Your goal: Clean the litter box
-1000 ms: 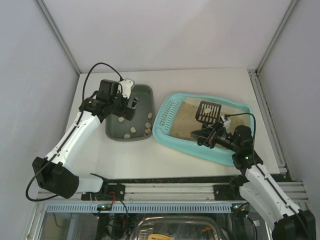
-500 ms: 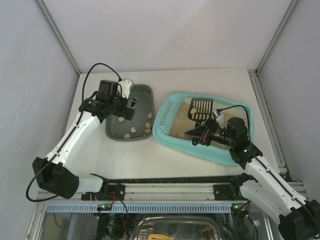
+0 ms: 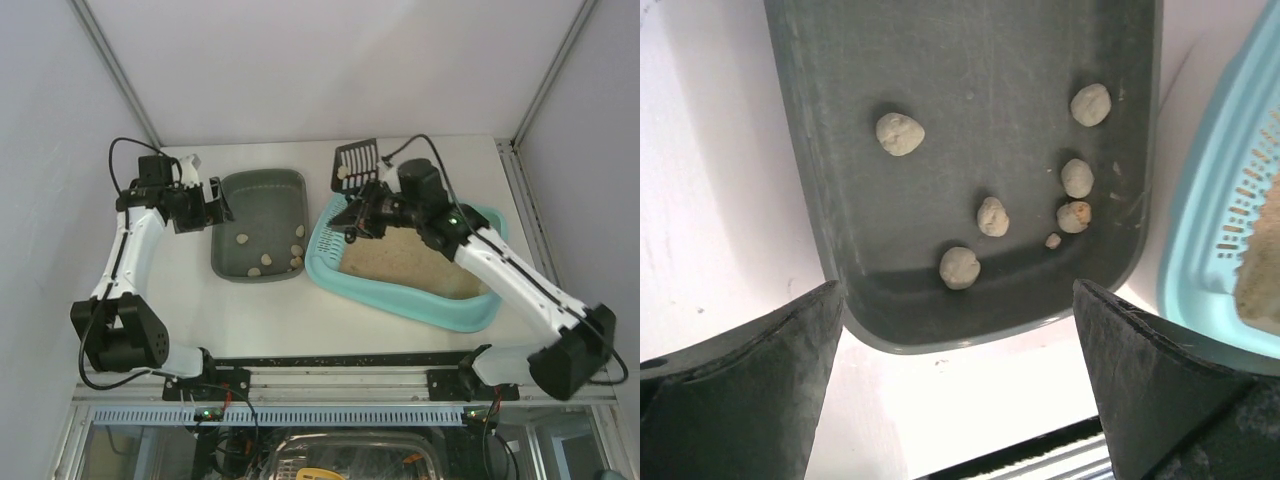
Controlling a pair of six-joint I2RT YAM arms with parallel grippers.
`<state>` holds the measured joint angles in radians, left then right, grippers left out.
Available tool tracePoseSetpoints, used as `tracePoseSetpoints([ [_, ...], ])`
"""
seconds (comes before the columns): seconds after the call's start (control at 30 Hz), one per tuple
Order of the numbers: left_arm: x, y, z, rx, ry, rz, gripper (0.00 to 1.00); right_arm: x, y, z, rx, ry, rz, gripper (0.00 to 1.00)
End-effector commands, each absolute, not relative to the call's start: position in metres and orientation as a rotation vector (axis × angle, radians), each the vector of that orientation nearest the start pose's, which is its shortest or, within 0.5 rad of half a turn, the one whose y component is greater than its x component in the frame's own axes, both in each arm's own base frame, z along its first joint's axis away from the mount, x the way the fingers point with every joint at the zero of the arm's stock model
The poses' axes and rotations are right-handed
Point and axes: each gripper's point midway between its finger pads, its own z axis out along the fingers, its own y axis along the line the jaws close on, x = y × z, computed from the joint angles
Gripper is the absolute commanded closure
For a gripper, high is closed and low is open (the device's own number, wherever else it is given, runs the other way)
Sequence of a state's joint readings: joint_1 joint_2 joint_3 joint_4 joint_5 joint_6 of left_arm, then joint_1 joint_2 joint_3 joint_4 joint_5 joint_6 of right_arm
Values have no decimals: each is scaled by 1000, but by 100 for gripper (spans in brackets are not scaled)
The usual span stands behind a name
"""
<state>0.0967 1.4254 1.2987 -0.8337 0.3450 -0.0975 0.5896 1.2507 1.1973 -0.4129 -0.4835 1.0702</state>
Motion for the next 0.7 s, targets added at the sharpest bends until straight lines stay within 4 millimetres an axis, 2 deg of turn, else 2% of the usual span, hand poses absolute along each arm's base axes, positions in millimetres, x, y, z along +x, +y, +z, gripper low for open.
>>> tracePoseSetpoints([
  [0.0, 342, -33, 208, -211, 2424, -557, 0, 253, 329, 271, 94, 2456, 1292, 100],
  [0.1, 342, -14, 206, -300, 2429, -457, 0, 264, 353, 251, 41, 2539, 1217, 100],
  [0.23, 338, 11, 199, -351, 2505, -305, 0, 275, 379, 219, -111, 2679, 921, 100],
  [0.27, 336, 15, 199, -367, 2519, -299, 0, 281, 390, 229, -172, 2653, 868, 100],
  [0.3, 335, 19, 198, -385, 2528, -299, 0, 285, 394, 224, -217, 2665, 770, 100],
  [0.37, 333, 26, 198, -422, 2525, -312, 0, 292, 401, 215, -292, 2667, 599, 100],
  [0.4, 333, 29, 198, -437, 2521, -319, 0, 296, 402, 200, -317, 2688, 497, 100],
  [0.47, 331, 35, 200, -448, 2515, -311, 0, 298, 402, 189, -351, 2688, 373, 100],
  [0.67, 325, 52, 202, -484, 2502, -176, 0, 289, 406, 149, -534, 2624, 97, 100],
])
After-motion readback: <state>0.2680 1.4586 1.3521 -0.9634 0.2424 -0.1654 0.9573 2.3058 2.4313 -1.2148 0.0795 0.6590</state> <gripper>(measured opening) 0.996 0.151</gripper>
